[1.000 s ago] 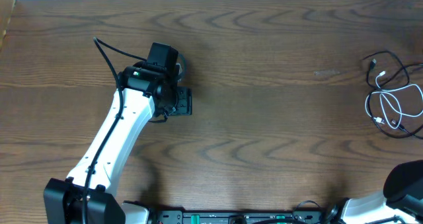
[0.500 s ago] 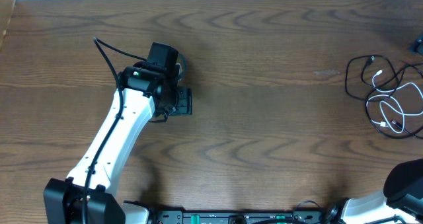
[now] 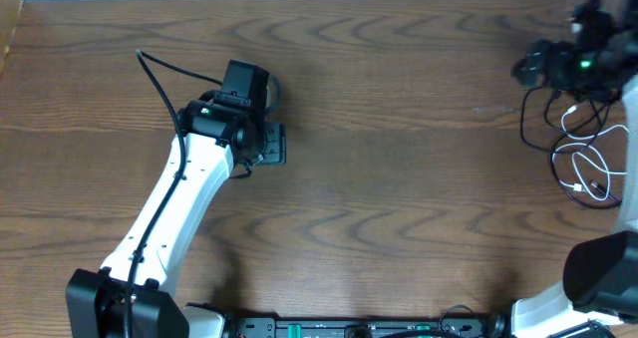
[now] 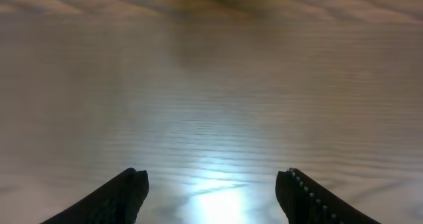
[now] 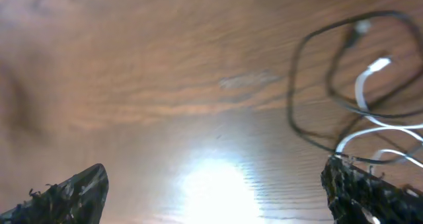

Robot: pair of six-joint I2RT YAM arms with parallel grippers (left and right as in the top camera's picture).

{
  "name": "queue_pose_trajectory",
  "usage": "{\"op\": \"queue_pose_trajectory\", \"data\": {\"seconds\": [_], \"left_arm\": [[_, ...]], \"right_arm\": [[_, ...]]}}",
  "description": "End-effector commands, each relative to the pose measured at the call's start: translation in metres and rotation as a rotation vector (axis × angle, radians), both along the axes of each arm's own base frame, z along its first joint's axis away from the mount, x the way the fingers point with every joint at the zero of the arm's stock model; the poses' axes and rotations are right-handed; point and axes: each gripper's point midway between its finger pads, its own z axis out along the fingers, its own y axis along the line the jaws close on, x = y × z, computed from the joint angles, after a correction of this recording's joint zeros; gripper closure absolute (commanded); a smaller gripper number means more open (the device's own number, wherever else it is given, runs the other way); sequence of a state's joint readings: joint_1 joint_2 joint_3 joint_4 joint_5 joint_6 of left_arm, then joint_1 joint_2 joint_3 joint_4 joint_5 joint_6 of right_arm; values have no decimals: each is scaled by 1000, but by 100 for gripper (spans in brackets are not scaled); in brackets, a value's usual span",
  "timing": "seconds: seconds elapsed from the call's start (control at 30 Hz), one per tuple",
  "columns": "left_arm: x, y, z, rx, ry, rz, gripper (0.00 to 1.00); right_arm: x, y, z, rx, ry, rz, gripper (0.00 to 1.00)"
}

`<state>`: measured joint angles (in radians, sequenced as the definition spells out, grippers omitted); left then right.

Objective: Untangle cables

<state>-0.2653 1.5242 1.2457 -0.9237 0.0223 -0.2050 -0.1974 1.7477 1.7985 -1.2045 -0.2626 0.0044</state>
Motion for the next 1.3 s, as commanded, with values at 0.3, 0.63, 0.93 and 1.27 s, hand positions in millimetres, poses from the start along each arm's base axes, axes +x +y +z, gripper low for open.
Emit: {"op": "queue_pose_trajectory", "data": {"seconds": [0.3, 0.63, 0.93, 1.27], "left_arm": [[-30, 70, -3, 98, 137, 270, 32], [-61, 59, -7, -4, 287, 177, 7], [-87, 61, -14, 3, 328, 179, 2], [-102, 62, 11, -43, -1, 151, 2]], "right_arm": [[-31, 66, -55, -127, 190, 174, 1], [-79, 71, -119, -88, 404, 123, 1], [-108, 71, -137, -83, 449, 108, 1], [-115, 96, -109, -101, 108, 157, 1]]}}
